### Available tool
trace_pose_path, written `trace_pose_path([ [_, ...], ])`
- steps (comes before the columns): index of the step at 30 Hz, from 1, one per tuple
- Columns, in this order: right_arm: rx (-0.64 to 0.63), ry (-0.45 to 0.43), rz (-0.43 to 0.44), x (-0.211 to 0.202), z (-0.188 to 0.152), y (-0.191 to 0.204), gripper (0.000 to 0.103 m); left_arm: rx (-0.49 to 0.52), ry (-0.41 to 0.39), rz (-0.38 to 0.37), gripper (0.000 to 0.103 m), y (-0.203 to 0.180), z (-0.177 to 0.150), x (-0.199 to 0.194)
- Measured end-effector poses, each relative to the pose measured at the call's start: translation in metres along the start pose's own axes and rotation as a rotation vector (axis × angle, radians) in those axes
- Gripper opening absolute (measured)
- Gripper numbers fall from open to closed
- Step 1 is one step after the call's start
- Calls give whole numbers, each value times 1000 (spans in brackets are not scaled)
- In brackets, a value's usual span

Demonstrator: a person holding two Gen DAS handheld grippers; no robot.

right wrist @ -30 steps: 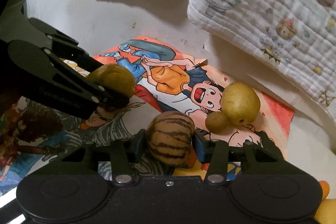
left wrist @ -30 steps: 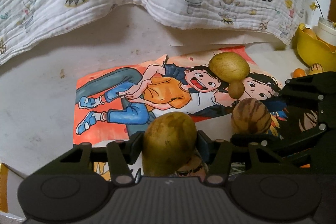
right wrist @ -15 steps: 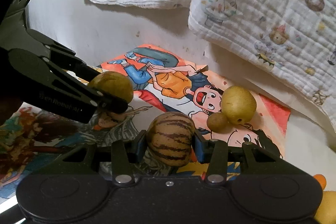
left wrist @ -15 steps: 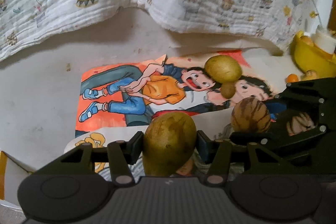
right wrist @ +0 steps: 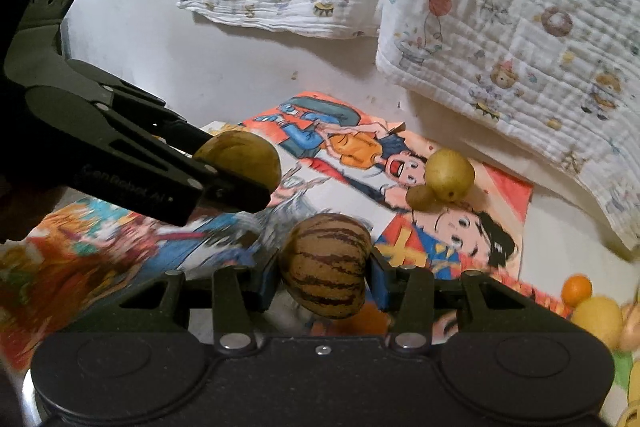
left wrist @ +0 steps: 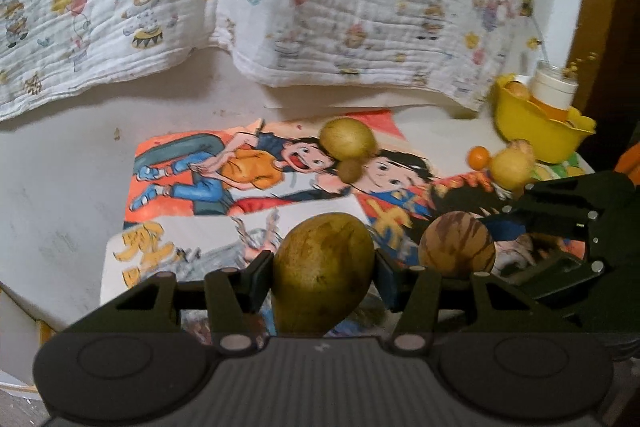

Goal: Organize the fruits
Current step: 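Grasp the green pear with the left tool while the right tool grasps the striped fruit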

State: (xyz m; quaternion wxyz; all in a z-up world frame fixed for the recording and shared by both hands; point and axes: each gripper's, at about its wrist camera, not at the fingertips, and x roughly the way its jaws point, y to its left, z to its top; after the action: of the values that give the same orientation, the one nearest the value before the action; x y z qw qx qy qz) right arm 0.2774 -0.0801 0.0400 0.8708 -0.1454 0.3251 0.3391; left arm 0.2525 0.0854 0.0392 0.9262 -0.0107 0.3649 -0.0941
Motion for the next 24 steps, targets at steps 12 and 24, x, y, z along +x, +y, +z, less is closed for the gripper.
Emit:
trace_pose_path([
  [12,31,34,23,-62,-55,42,47,8,10,-72,57,-42,-55,-50],
  [24,64,82,21,-97,-98,58,47,66,58,-97,57,-75,-100,-78],
])
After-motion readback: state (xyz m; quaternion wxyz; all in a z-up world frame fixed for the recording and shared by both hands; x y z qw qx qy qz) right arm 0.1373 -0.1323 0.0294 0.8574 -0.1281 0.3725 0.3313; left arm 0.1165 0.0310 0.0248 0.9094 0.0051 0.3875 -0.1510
